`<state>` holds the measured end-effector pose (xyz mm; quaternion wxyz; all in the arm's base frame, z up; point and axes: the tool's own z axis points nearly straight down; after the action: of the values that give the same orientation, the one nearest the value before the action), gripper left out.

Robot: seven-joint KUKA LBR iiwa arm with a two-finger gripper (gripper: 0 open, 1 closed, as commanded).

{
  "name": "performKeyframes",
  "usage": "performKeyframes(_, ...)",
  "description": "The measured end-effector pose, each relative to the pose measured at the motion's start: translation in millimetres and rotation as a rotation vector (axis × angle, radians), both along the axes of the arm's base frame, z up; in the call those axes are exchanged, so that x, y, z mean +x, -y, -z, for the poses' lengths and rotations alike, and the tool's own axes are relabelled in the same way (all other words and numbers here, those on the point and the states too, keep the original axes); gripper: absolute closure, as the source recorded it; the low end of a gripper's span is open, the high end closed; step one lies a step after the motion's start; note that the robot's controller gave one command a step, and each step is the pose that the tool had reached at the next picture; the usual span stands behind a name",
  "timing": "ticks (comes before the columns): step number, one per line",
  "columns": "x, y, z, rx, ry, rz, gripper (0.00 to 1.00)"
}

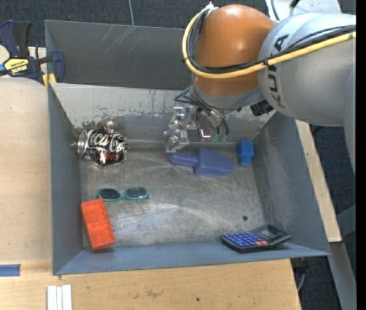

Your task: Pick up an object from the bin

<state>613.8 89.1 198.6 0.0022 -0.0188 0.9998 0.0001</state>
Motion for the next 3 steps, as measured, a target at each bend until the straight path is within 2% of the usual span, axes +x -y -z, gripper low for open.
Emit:
performKeyframes(1, -25.1, 6.3, -4.9, 0.0, -0.002, 0.022, 1.0)
performKeyframes(2, -25.1, 6.4, -4.9, 0.0, -0.002, 0.022, 0.0)
performKeyframes(3, -25.1, 6.5, -4.8, 0.001, -0.002, 0.022, 0.0)
